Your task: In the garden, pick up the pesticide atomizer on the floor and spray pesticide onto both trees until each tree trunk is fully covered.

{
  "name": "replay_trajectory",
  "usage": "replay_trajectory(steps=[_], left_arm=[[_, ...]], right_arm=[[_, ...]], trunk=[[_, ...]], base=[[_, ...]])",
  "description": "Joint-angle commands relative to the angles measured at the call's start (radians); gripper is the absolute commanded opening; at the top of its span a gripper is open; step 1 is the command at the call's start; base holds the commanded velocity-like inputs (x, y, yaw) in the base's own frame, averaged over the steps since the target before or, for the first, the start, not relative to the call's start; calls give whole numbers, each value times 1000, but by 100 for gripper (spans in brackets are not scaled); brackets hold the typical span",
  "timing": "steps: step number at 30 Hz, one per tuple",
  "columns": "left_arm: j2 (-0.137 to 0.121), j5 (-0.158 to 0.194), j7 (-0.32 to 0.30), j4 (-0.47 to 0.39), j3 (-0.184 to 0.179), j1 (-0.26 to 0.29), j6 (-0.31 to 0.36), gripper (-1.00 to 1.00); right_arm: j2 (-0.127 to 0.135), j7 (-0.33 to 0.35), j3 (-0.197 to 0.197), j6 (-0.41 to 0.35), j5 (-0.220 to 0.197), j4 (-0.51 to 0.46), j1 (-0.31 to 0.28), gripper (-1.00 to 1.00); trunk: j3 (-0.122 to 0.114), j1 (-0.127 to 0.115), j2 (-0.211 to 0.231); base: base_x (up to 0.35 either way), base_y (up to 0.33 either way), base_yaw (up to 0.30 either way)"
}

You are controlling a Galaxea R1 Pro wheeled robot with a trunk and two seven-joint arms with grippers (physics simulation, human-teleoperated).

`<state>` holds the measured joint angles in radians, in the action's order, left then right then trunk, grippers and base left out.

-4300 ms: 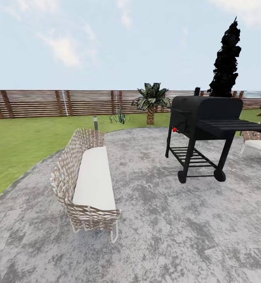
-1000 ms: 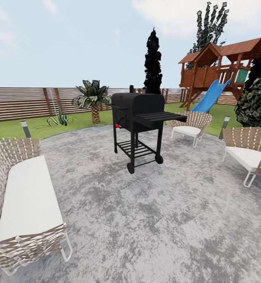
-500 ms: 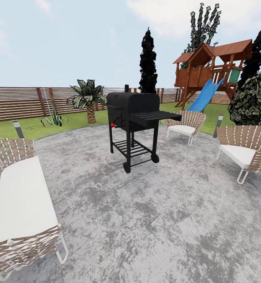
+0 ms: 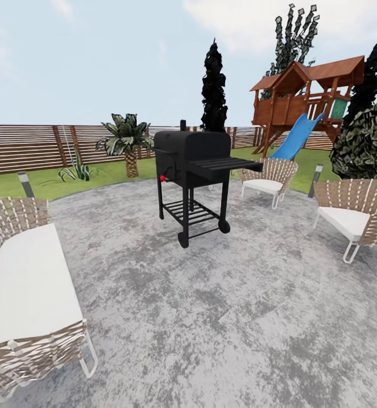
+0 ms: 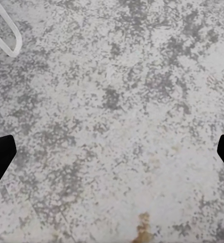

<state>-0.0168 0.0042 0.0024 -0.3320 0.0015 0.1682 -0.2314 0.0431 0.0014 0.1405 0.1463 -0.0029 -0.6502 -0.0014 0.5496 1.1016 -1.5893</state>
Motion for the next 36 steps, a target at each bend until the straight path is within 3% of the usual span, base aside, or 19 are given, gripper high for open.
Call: replay_trajectory(steps=[1, 36], left_arm=[[0, 0, 0, 1, 0, 1, -3, 100], [0, 0, 0, 1, 0, 1, -3, 100]], right_arm=[[0, 0, 1, 2, 0, 0, 0, 100], [0, 1, 0, 2, 4, 1, 0, 100]], trunk=[[4, 4, -8], [121, 138, -253]], base=[[0, 0, 0], [0, 0, 0]])
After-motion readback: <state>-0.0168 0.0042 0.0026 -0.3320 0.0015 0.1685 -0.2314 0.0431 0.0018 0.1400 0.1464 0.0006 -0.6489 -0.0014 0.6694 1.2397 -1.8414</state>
